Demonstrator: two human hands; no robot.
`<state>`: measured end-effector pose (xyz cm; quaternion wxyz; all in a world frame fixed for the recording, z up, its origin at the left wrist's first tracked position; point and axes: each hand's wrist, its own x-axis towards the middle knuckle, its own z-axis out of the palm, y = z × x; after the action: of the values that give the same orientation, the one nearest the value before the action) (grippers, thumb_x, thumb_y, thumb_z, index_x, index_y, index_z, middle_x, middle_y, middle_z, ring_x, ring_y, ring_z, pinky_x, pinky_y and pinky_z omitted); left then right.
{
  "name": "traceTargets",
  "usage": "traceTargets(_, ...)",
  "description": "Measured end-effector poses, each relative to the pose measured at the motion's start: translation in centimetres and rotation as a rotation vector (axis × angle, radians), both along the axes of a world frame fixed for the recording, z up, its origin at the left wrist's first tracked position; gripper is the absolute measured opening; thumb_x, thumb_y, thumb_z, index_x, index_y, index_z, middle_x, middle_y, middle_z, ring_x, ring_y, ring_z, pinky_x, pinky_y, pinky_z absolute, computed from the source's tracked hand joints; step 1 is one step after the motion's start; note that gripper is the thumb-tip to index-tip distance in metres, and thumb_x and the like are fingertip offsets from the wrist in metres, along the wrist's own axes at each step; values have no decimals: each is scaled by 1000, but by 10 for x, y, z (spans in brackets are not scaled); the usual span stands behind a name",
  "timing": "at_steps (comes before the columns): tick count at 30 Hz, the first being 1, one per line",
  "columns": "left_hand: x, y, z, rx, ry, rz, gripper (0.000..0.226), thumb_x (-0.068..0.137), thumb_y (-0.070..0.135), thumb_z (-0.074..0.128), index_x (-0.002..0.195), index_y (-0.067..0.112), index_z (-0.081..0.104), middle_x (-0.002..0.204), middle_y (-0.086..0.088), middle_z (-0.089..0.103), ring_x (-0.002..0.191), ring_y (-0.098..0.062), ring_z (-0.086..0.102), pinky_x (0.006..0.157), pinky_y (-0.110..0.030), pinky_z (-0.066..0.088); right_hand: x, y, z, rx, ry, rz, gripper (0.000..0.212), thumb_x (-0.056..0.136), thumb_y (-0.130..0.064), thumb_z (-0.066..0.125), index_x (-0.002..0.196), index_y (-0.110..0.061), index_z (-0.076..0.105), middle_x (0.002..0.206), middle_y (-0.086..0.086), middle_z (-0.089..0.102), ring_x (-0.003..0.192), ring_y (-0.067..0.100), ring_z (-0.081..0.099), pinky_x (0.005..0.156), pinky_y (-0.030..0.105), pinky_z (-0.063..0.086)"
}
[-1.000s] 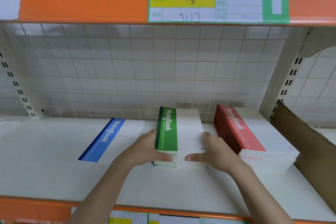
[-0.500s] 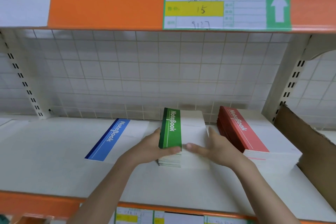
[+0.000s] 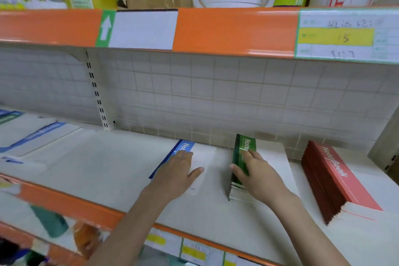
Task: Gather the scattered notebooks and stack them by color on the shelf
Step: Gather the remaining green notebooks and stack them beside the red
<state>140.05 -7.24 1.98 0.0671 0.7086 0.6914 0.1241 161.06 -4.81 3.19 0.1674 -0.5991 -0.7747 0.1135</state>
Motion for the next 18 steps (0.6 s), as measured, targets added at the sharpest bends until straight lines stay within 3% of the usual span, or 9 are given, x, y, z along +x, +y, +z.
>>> traceTargets(3,-37,-16,2,53,80,55,59,97,52,34,143,16,30,145,-1,38,127,-18,42,99,-32,40,-43,-2,2,34,11,98,52,96,-43,44,140,-17,38,143,5,40,124,27,47,97,33,42)
traceTargets(8,-107,-52,5,8,171,173,68,97,56,29,151,17,17,157,-4,21,142,-18,25,112,-34,30,-127,-19,2,-5,-9,321,59,98,-44,39,148,-18,24,154,2,28,136,20,35,109,30,29)
traceTargets(13,-166,-89,8,-18,270,291,72,96,59,24,153,19,6,160,-4,13,145,-20,17,116,-38,23,-206,-43,-2,-38,-2,484,63,98,-49,36,151,-22,17,156,-1,23,139,20,29,113,34,28)
traceTargets(18,-223,-134,6,-70,248,361,69,98,56,27,153,19,9,159,-5,14,145,-22,19,116,-43,23,-276,-65,-10,-63,1,577,62,98,-48,36,152,-23,15,157,-1,20,142,17,23,117,37,20)
